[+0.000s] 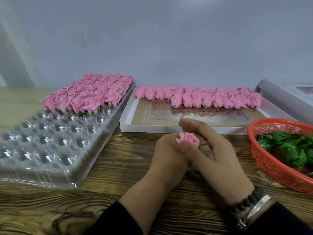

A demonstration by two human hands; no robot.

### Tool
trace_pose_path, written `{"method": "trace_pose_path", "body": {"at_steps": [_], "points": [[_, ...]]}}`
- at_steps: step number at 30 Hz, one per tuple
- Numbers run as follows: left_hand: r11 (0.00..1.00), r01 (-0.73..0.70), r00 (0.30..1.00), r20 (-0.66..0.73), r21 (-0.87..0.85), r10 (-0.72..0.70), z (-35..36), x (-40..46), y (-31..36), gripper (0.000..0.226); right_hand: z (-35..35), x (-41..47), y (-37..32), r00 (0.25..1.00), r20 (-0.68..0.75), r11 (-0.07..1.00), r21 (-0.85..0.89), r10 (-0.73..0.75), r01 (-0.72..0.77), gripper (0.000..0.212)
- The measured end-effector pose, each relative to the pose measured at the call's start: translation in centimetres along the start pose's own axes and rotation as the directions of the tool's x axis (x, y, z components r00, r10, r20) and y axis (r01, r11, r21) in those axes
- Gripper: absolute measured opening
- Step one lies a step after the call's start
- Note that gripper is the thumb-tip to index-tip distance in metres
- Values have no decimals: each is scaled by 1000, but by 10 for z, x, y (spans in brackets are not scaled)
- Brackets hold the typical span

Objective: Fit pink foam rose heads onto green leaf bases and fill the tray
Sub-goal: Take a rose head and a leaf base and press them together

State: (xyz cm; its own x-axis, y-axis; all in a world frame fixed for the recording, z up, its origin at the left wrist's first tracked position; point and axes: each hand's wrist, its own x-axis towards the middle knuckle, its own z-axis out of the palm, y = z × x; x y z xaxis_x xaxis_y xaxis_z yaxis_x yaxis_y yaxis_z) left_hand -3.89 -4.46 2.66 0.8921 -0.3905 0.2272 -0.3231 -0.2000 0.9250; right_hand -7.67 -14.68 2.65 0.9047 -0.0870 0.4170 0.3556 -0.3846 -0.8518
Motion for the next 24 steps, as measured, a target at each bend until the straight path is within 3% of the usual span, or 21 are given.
{"method": "trace_pose_path", "body": {"at_steps": [4, 6, 9, 11, 14, 18, 24], "points": [[996, -67, 996, -57, 52, 70, 10, -7, 4, 18, 13, -2, -2, 992, -103, 997, -47, -72, 67, 21], [987, -109, 993, -26, 115, 112, 13, -8, 8, 19, 12, 0, -2, 994, -88, 994, -97, -60, 52, 21], [997, -59, 991, 127, 53, 52, 7, -6, 12, 26, 5, 4, -4, 998, 47, 991, -126, -49, 54, 28], [998, 48, 975, 215, 46, -57, 1, -7, 11, 28, 2, 3, -5, 982, 186, 991, -127, -24, 49, 29], [995, 88, 944, 315, 50, -99, -2, -11, 13, 20, -2, 2, -8, 947, 311, 996, -56, 79, -65, 26], [998, 34, 972, 235, -57, -19, -4, -8, 15, 20, -9, 5, -5, 964, 262, 994, -110, 31, -2, 31], [992, -71, 994, 77, -103, 79, -5, -3, 7, 12, -9, 4, 2, 980, 179, 996, -37, 85, -79, 70]]}}
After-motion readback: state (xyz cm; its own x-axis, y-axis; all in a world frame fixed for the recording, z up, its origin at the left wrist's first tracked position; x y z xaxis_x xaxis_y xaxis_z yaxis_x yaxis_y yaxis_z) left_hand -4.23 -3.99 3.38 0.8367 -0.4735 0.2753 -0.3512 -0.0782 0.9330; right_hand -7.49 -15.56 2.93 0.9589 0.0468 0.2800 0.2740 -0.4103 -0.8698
